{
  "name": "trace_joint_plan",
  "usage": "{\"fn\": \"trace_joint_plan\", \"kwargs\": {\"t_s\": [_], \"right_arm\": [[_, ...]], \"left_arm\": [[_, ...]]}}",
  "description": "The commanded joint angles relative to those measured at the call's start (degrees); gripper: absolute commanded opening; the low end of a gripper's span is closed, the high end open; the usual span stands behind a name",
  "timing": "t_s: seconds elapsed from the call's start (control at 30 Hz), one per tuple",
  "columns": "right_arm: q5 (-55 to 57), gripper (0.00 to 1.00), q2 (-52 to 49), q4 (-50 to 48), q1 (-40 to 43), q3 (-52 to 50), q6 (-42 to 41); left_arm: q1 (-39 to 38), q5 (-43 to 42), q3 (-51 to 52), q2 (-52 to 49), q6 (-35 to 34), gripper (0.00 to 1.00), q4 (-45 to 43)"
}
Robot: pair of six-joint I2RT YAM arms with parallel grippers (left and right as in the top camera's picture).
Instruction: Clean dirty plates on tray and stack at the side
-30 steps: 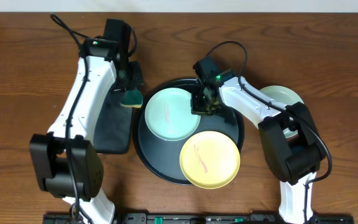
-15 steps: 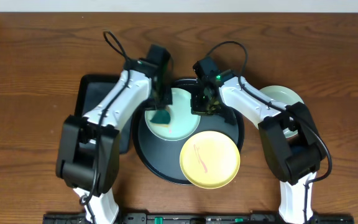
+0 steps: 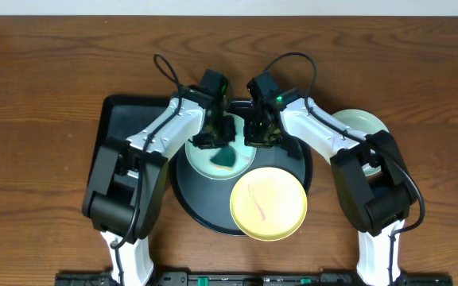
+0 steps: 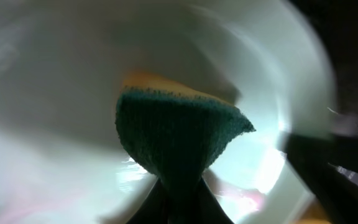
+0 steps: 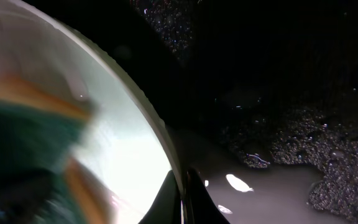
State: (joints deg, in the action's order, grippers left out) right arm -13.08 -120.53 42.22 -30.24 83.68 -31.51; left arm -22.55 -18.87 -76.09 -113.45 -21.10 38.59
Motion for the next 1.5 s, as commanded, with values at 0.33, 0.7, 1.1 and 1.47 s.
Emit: {"fn": "trace_joint_plan", "kwargs": {"t_s": [0.33,0.7,1.1,1.47], "right_arm": [[0.63,0.01,-1.53,0.07,-0.52,0.2,-1.2],[0.63,0.01,-1.53,0.02,-0.5,0.2,-1.2],[0.63,0.01,-1.53,0.0,-0.52,0.2,-1.2],[0.63,0.01,-1.53,0.04,-0.52,0.2,-1.01]], "left_arm": [[-1.01,28.24,0.85,-1.55,-15.43,0.07,-2.56],[-1.33,13.09,0.85,-1.55,-11.47,0.07,5.62],[-1.9,-7.56,0.85,-1.55,3.78,0.07,0.33],[-1.81,34.77,0.85,-1.53,-23.32,0.08,1.92]]}}
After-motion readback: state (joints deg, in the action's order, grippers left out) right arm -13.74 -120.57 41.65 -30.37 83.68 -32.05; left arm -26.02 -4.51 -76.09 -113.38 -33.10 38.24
